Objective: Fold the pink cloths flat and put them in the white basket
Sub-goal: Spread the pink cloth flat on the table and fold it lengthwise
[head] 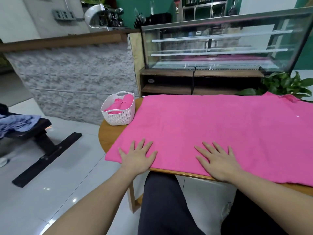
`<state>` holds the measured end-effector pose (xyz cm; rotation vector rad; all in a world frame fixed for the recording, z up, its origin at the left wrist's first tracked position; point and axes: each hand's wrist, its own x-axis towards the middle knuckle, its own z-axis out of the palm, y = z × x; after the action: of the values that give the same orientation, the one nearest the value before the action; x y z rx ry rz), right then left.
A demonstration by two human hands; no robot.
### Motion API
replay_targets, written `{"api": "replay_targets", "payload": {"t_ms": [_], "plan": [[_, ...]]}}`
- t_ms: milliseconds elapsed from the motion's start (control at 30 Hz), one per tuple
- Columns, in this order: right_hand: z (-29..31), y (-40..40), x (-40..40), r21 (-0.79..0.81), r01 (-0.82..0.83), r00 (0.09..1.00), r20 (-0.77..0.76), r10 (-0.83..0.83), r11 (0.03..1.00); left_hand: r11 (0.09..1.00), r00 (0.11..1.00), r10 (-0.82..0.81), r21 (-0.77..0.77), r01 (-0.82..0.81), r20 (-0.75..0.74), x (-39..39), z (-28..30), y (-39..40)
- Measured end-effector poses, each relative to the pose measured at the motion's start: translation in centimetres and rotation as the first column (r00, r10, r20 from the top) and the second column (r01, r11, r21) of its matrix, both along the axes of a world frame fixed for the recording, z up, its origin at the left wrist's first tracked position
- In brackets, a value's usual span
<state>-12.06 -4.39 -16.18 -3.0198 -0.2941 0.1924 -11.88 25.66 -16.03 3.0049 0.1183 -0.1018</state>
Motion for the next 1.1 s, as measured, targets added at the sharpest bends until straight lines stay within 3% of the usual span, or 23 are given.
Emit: {"api": "replay_targets", "payload": {"t_ms": [167,367,467,600,833,900,1000,1100], "plan": [[0.1,0.4,-0.1,-0.009,0.002,1.0,0.003,-0.002,1.0,0.997,0.996,0.081,-0.006,-0.081,-0.025,0.0,0.2,3.0],[0.0,0.4,-0.1,-0.005,-0.001,1.0,0.014,0.001,1.0,0.998,0.998,0.058,-0.012,-0.058,0.016,0.0,0.0,4.1],[-0.1,0.8,-0.1,-0.001,-0.009,1.0,0.013,0.009,1.0,0.998,0.994,0.051,0.026,-0.054,0.099,-0.1,-0.2,3.9],[0.0,1.0,0.2,0.004,-0.022,0.999,0.024,0.022,1.0,0.993,0.965,-0.082,-0.062,0.1,0.251,-0.1,0.2,-0.1],[-0.4,0.7,0.1,0.042,-0.024,0.999,0.024,0.023,0.999,0.917,0.928,-0.306,-0.196,0.347,0.211,-0.5,0.0,-13.6],[-0.3,0.5,0.3,0.088,-0.016,1.0,0.024,0.014,0.996,0.892,0.933,-0.291,-0.293,0.345,0.213,-0.4,0.0,-16.1],[0.5,0.7,1.0,0.284,0.025,0.999,-0.045,-0.012,0.958,0.876,0.96,-0.199,-0.404,0.265,0.199,-0.4,-0.3,-17.0],[1.2,-0.6,1.2,0.49,0.074,0.997,-0.049,-0.057,0.869,0.929,0.959,-0.247,-0.248,0.276,0.14,-0.6,-0.9,-16.8]]}}
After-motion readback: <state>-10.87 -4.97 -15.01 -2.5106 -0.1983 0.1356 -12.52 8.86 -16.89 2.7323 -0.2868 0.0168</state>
